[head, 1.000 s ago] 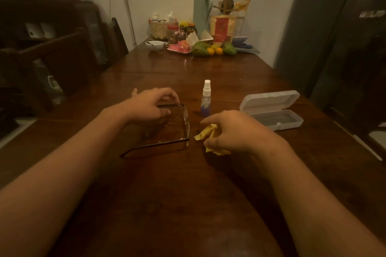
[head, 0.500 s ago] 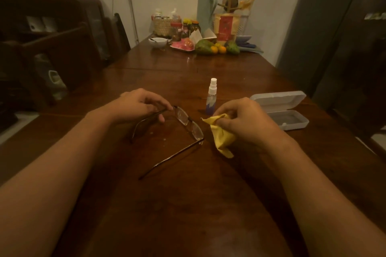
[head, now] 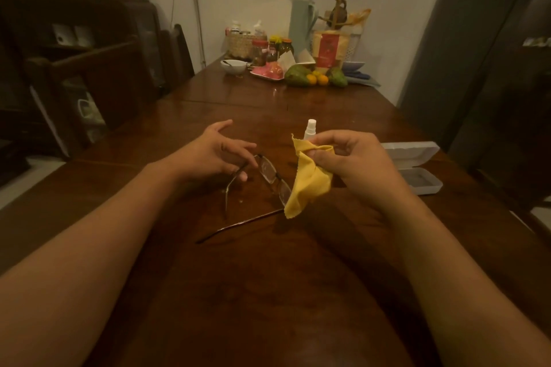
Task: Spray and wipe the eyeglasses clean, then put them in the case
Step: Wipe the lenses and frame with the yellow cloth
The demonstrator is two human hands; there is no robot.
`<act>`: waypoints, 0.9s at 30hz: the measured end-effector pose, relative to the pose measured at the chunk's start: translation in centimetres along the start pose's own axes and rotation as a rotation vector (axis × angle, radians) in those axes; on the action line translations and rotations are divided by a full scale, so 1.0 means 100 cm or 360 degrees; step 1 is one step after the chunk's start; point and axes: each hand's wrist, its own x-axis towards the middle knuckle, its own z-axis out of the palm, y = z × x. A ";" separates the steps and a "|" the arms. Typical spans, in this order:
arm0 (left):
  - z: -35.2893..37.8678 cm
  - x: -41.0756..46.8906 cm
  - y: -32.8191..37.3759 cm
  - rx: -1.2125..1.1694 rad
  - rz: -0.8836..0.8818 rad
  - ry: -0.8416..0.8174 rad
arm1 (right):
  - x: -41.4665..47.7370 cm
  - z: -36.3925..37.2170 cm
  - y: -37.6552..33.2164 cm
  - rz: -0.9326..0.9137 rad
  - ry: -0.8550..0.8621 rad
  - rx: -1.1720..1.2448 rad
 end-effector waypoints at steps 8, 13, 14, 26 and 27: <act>0.000 -0.003 0.025 -0.0395 0.0156 0.0018 | -0.005 0.015 -0.002 -0.0058 -0.0099 0.0070; -0.002 -0.007 0.032 -0.0462 0.0181 0.0126 | -0.005 0.017 -0.004 -0.0061 -0.0036 -0.0101; -0.003 -0.007 0.032 -0.0454 0.0172 0.0129 | -0.005 0.015 -0.004 -0.0061 -0.0011 -0.0148; -0.014 -0.018 0.049 -0.0317 0.0279 0.0318 | -0.007 -0.016 -0.018 -0.0048 -0.0061 -0.0361; -0.014 -0.018 0.050 -0.0337 0.0276 0.0344 | -0.008 -0.017 -0.021 -0.0096 -0.0019 -0.0373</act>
